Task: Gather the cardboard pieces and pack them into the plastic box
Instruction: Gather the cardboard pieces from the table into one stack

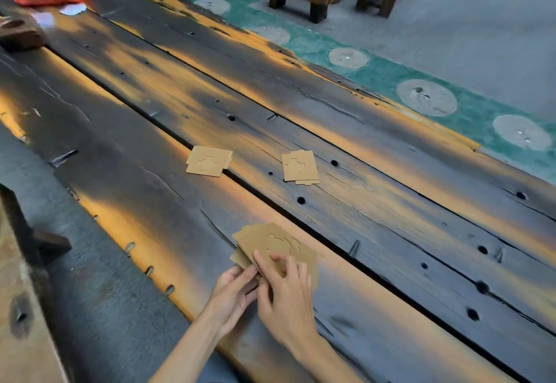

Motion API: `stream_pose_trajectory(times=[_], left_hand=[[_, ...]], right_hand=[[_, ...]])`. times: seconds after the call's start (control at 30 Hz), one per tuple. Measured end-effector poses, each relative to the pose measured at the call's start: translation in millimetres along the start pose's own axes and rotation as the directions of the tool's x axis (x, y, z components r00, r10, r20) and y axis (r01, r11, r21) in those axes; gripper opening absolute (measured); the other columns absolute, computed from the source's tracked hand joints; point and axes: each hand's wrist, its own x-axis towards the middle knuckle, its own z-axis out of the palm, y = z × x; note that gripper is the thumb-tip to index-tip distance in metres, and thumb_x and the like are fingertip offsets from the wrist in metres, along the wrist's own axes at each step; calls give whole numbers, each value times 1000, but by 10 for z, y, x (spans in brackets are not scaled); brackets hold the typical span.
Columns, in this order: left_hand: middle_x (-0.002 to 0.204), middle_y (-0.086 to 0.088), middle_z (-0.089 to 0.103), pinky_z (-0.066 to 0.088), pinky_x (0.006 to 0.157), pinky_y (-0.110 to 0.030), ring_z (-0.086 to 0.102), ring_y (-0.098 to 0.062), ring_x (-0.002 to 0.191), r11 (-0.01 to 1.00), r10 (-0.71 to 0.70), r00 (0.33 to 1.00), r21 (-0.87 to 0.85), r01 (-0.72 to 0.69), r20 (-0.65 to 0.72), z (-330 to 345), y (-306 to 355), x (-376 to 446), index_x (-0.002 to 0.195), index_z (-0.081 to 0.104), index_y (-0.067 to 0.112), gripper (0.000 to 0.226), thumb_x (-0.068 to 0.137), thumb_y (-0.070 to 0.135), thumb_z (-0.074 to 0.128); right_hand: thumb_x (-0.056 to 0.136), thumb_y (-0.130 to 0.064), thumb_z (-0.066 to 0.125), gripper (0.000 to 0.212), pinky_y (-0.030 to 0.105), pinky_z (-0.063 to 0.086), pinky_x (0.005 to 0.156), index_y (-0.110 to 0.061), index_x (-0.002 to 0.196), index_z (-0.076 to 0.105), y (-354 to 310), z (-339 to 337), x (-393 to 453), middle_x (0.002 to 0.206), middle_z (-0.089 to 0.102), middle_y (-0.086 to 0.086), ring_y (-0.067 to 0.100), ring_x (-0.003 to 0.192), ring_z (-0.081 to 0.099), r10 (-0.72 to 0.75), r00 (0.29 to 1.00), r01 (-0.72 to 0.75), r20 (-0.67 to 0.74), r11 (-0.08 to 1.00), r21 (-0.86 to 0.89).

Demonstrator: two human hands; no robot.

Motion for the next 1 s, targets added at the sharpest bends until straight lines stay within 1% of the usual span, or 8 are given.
stream_pose_trajectory(times=[0.23,0.37,0.47,0.67,0.73,0.87,0.93,1.0], left_hand=[[121,-25,71,63,77,-38,74,-31,101,998,-24,999,-63,26,26,-269,69,50,127,64,-1,46,82,4,75],[118,-21,72,61,86,-38,73,-30,101,986,-56,993,-152,72,107,-384,131,158,115,73,4,43,72,5,78],[127,-23,67,58,95,-42,67,-33,111,974,-61,990,-210,87,127,-450,264,266,123,66,1,46,79,9,75],[121,-24,68,47,107,-45,63,-33,118,994,-74,997,-74,76,28,-536,607,467,128,62,-7,43,97,24,64],[122,-25,67,49,102,-45,63,-34,115,995,-72,997,-72,70,-28,-654,725,547,126,62,-10,42,97,21,62],[104,-20,75,63,68,-39,75,-26,87,998,-54,988,-50,47,-143,-907,965,696,101,71,3,15,90,13,66],[104,-22,77,63,65,-41,77,-27,86,999,-41,978,-11,39,-206,-1056,1122,756,106,70,4,15,95,9,62],[104,-21,78,63,64,-39,78,-26,86,1000,-21,963,10,25,-268,-1246,1302,819,107,68,3,14,97,8,59]], right_hand=[[88,-34,47,55,36,45,89,-48,141,47,-118,142,65,137,49,-3,21,116,46,-39,994,45,98,997,-60],[85,-30,51,54,36,45,86,-44,138,50,-239,235,167,134,53,1,25,111,51,-39,993,54,113,990,-133],[86,-27,52,56,35,43,87,-44,139,48,-337,323,345,134,52,1,25,111,50,-40,993,56,110,986,-154],[91,-31,50,57,36,43,97,-36,148,45,-549,535,684,142,46,1,24,121,43,-18,988,37,150,991,-129],[93,-34,50,52,35,44,100,-34,145,49,-631,601,808,143,46,-4,19,120,41,-21,984,33,180,997,-65],[96,-26,55,42,27,44,102,-29,137,59,-674,672,1063,134,51,-13,6,122,46,-25,988,-3,152,984,179],[97,-17,58,34,24,47,96,-28,128,65,-680,694,1258,126,55,-14,5,118,54,12,995,-40,94,953,300],[97,-7,59,31,21,48,86,-26,119,70,-684,741,1537,115,58,-13,5,104,59,61,998,-68,31,934,352]])
